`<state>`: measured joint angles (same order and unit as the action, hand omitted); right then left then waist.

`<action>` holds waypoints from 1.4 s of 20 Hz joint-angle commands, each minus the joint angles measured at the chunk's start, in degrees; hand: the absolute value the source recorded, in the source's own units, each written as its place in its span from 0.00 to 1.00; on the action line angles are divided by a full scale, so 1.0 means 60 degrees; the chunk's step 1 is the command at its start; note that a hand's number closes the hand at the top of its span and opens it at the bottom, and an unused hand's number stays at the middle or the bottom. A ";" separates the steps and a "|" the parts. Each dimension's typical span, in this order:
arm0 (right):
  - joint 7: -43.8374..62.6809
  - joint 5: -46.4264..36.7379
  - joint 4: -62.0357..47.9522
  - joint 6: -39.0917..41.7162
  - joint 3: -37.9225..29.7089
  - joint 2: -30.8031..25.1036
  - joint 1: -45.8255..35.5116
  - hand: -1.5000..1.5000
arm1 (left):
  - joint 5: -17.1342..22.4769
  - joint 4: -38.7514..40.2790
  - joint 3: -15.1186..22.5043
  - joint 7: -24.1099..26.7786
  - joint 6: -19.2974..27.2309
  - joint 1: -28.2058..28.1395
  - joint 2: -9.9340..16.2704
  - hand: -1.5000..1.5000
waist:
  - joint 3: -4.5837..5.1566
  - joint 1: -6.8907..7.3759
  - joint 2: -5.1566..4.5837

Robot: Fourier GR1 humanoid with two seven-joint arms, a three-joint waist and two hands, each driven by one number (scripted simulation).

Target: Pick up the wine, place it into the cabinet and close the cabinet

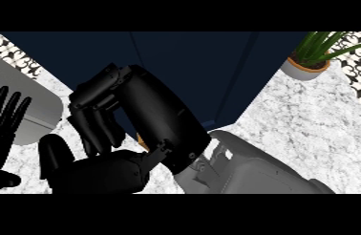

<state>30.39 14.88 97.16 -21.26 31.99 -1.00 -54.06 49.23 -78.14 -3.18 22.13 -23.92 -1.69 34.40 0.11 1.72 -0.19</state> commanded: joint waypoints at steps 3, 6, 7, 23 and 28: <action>-0.0883 0.1168 -0.1842 0.0170 -0.0858 0.0161 -0.0722 1.00 | -0.0023 -0.0670 -0.0108 -0.0567 0.0490 -0.0030 -0.0238 0.00 | -0.0018 -0.0087 0.0022; -0.1558 0.1070 -0.2171 -0.0202 -0.0269 0.0164 0.0046 1.00 | 0.0094 -0.0289 -0.0536 -0.0550 0.0000 -0.0100 -0.0084 0.00 | -0.0016 -0.0130 0.0027; -0.1398 0.0964 -0.2159 0.0744 -0.1280 0.0132 0.0206 1.00 | -0.0249 0.0353 -0.0689 0.0160 -0.0651 -0.0356 -0.0170 0.00 | -0.0014 -0.0197 0.0020; -0.3744 0.0305 -0.5718 0.2747 -0.2731 -0.0478 -0.0442 1.00 | -0.0379 0.0166 -0.0859 -0.0718 -0.0250 0.0524 -0.0492 0.00 | -0.0012 -0.0160 -0.0034; -0.4074 0.0430 -0.6152 0.3103 -0.3026 -0.0816 -0.0304 1.00 | -0.0639 0.0143 -0.0795 -0.0431 -0.0604 0.0204 -0.0556 0.00 | -0.0006 -0.0089 -0.0068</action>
<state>7.09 19.03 68.21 -0.88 19.21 -1.12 -55.66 46.66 -78.08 -7.95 18.24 -26.27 0.07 31.34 0.73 1.76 1.77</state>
